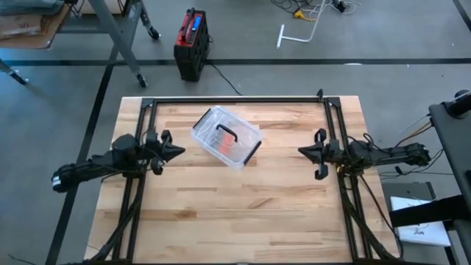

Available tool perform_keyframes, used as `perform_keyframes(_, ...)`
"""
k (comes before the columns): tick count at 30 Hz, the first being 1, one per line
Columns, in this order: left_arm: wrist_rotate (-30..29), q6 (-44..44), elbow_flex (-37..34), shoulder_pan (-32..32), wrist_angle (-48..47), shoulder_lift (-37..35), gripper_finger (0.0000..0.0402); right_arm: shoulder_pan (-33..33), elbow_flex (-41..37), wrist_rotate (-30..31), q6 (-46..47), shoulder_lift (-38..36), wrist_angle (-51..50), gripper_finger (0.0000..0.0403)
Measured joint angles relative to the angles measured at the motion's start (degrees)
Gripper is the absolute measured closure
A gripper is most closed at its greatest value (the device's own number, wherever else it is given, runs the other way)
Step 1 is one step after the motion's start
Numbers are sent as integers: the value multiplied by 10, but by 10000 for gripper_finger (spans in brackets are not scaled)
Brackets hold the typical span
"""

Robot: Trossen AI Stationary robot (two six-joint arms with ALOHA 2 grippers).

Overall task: Roll bandage
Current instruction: Return to Home Position

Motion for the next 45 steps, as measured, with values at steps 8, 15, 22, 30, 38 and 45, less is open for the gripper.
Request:
perform_keyframes(8, -74, -22, 0, -105, 43, 4, 401, 0, -1, 67, -42, -6, -12, 400)
perform_keyframes(15, -262, 31, 0, -281, -2, 5, 401, 0, -1, 91, -47, 1, -39, 400)
perform_keyframes(22, -305, 94, 0, -320, 0, 0, 401, 0, -1, 86, -59, 1, -68, 401)
perform_keyframes(30, -289, 122, 0, -305, 6, 0, 401, 0, -2, 35, -53, 1, -67, 401)
perform_keyframes(38, -282, 113, -1, -305, 11, 5, 401, 0, 5, -119, -18, -7, -139, 401)
perform_keyframes(45, -288, 112, -1, -305, 1, 7, 401, 0, 9, -179, -23, -12, -125, 401)
